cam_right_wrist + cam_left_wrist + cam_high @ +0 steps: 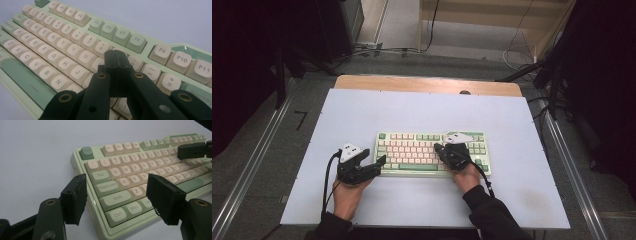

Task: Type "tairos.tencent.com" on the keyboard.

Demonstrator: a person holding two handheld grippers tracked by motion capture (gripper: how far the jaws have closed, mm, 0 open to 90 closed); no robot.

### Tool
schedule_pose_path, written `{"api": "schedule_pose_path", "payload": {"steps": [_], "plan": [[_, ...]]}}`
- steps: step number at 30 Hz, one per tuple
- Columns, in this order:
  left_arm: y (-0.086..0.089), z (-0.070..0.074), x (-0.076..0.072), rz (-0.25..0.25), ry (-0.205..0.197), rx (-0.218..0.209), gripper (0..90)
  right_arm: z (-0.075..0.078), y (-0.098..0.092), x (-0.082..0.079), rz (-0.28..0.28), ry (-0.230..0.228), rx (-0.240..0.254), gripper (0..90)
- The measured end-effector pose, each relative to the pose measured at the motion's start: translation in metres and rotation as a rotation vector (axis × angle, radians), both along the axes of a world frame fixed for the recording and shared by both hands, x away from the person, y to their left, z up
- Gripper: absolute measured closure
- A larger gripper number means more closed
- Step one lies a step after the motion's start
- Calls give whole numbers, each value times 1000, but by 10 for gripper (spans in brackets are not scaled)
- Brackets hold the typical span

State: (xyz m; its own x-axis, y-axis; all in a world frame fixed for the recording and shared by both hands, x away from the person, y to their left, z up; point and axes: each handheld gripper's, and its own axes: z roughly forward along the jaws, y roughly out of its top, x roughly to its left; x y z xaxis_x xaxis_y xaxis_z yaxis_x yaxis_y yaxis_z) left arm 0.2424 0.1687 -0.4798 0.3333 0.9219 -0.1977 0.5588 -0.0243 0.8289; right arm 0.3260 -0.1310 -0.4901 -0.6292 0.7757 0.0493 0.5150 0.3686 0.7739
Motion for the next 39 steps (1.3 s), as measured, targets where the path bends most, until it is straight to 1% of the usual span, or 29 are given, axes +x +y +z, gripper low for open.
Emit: {"api": "schedule_pose_path", "payload": {"steps": [6,7,9,14,16,18,21,22,23,24,26,27,29,32,36,39], "plan": [[-1,0,1,-3,0,0,337,-1,1,0,3,-4,-13,877],[-1,0,2,-4,0,-1,337,-2,2,0,3,9,-19,877],[-1,0,2,-4,0,2,337,-1,1,1,4,19,-20,877],[-2,1,2,-10,-1,2,337,8,-1,-4,5,-26,25,877],[-2,1,2,-11,-1,0,337,9,-3,-5,0,-27,42,876],[-2,1,2,-11,-3,-2,337,11,-5,-5,-4,-25,56,821],[-2,1,3,-12,-3,-1,337,11,-8,-3,-9,-15,71,698],[-2,1,3,-12,-4,-4,337,11,-8,-3,-11,-14,71,631],[-2,1,3,-11,-5,-3,337,11,-9,-2,-15,-11,74,578],[-2,1,3,-11,-5,-3,337,10,-9,-2,-15,-11,75,553],[-2,1,3,-14,-6,-5,337,10,-11,-1,-20,-12,81,431],[-2,1,3,-13,-5,-4,337,10,-11,-1,-26,-12,84,384],[-3,1,4,-16,-5,-4,337,10,-13,0,-35,-7,87,329],[-4,2,4,-23,-7,-3,337,10,-15,0,-46,-5,89,275],[-6,1,7,-31,-5,-5,339,10,-18,-1,-57,-7,91,244],[-8,1,8,-44,-5,-5,348,10,-21,-3,-64,-6,93,243]]}}
